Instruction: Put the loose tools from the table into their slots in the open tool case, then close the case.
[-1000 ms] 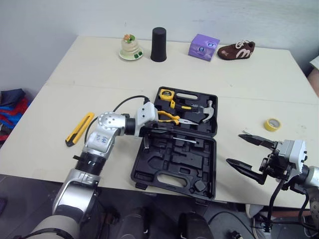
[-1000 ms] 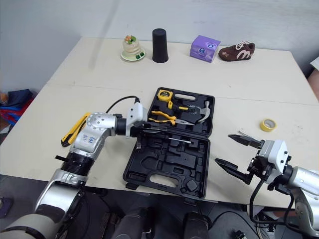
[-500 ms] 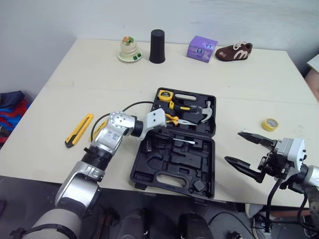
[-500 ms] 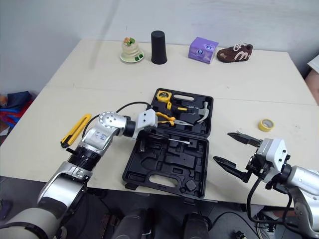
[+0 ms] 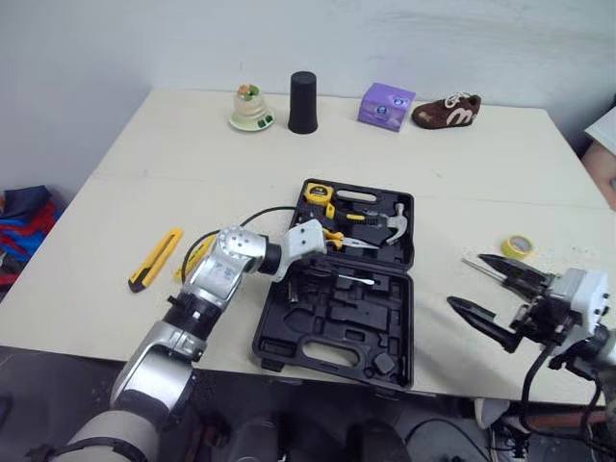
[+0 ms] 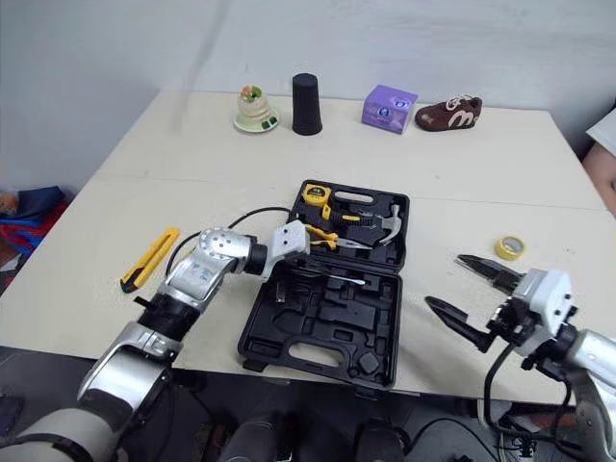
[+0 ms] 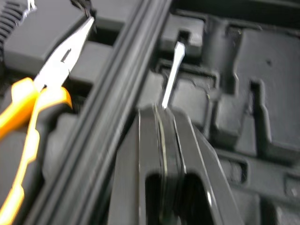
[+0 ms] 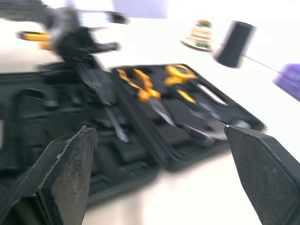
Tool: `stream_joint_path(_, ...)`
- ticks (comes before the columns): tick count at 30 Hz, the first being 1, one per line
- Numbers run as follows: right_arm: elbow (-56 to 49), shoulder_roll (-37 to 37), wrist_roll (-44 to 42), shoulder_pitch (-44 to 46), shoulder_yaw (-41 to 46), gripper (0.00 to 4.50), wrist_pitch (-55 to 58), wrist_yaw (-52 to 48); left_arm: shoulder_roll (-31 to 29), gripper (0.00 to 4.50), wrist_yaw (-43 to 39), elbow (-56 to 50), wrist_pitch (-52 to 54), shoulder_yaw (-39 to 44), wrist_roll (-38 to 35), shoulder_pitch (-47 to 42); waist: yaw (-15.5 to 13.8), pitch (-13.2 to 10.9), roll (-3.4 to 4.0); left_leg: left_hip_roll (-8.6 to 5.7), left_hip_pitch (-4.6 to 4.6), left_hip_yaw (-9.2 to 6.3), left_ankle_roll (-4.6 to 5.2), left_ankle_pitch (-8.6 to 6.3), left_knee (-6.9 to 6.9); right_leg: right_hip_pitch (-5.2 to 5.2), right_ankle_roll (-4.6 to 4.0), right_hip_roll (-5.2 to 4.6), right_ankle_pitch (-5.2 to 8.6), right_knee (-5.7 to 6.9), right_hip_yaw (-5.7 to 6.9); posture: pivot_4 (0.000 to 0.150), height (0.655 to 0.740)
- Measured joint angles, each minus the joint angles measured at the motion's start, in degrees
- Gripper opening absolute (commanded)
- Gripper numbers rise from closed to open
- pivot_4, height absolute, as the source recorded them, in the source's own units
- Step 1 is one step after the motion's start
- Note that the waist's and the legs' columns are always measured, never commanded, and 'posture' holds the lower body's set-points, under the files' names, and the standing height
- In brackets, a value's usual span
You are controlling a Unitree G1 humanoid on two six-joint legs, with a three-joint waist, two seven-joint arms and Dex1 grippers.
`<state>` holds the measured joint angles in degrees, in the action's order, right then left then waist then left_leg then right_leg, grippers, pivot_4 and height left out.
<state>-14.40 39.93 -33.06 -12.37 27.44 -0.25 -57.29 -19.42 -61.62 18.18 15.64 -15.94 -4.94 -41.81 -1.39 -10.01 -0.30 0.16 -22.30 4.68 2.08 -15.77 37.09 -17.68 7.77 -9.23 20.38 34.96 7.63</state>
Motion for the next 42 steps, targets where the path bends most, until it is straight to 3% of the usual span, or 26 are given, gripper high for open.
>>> stream_joint_path(1,1.89,-0.16,0.2,-0.92,1.75,4.5,-1.08,-0.02,-0.03,0.82,0.11,-1.22,0.02,2.38,-2.02,0.87,0.0,-0.11,-0.02,0.0,-0.07,-0.02,0.01,0.01,0.01,-0.02,0.0,0.01,0.0,0.02,0.05,0.15,0.74)
stream_joint_path(4,7.9,-1.31,1.72,-3.44,6.92,4.5,-5.65,0.34,-4.38,1.99,0.12,-5.84,0.03,9.9,-6.95,2.27,0.06,-0.23,-0.04,-0.02,-0.1,-0.06,0.03,0.02,-0.02,-0.02,0.0,0.03,0.0,0.03,0.12,0.15,0.74)
stream_joint_path(10,19.48,-2.81,3.79,-7.24,17.09,4.5,-13.93,3.64,-17.55,4.42,2.56,-7.24,-2.08,24.14,-10.4,10.54,0.83,-0.36,0.15,-0.03,0.03,0.07,0.05,-0.09,-0.16,-0.04,0.02,0.01,0.01,-0.17,0.07,0.15,0.74)
stream_joint_path(15,30.05,-3.49,6.79,-10.5,22.1,4.5,-21.3,7.27,-27.16,4.47,7.5,1.06,-6.74,37.71,-10.63,21.76,1.48,-0.48,0.17,0.01,0.04,0.11,-0.28,-0.29,-0.33,-0.25,0.02,-0.25,0.02,-0.16,-0.14,0.15,0.74)
stream_joint_path(18,37.38,-4.13,7.77,-13.52,25.44,4.5,-24.11,10.15,-30.01,4.47,10.94,7.69,-9.01,45.7,-10.7,29.58,1.56,-0.5,0.21,-0.03,0.12,0.49,-0.29,-0.22,-0.91,-0.65,0.02,-0.34,0.02,-0.18,-0.23,0.15,0.74)
stream_joint_path(21,42.89,-4.4,7.9,-14.95,27.41,4.5,-26.35,12.94,-30.86,4.47,15.96,14.0,-12.05,52.0,-10.68,33.71,1.45,-0.53,0.16,0.01,0.11,0.57,-0.4,-0.13,-1.02,-0.79,0.0,-0.36,0.03,-0.1,-0.21,0.15,0.74)
stream_joint_path(28,51.06,-3.72,5.93,-14.71,30.5,4.5,-27.2,18.24,-32.07,4.47,27.29,22.82,-12.69,58.42,-10.93,36.02,1.62,-0.5,0.16,0.11,0.19,0.65,-0.26,-0.18,-1.14,-0.93,-0.03,-0.46,0.04,0.0,-0.77,0.15,0.74)
stream_joint_path(36,51.28,-0.07,1.77,-10.41,30.81,4.5,-22.87,17.84,-29.66,4.47,27.9,16.24,-10.14,58.52,-13.15,40.71,2.05,-0.48,0.08,0.42,0.18,0.75,-0.42,-0.19,-1.12,-1.01,-0.13,-0.27,0.06,0.01,-0.82,0.15,0.74)
stream_joint_path(42,34.15,-0.33,1.25,-9.5,22.12,4.5,-11.78,18.18,-26.45,4.47,24.29,0.64,-8.08,53.65,-17.4,37.95,1.51,-0.44,0.27,0.43,0.1,0.8,-0.48,-0.17,-1.13,-1.11,-0.17,-0.26,0.05,0.02,-0.89,0.15,0.74)
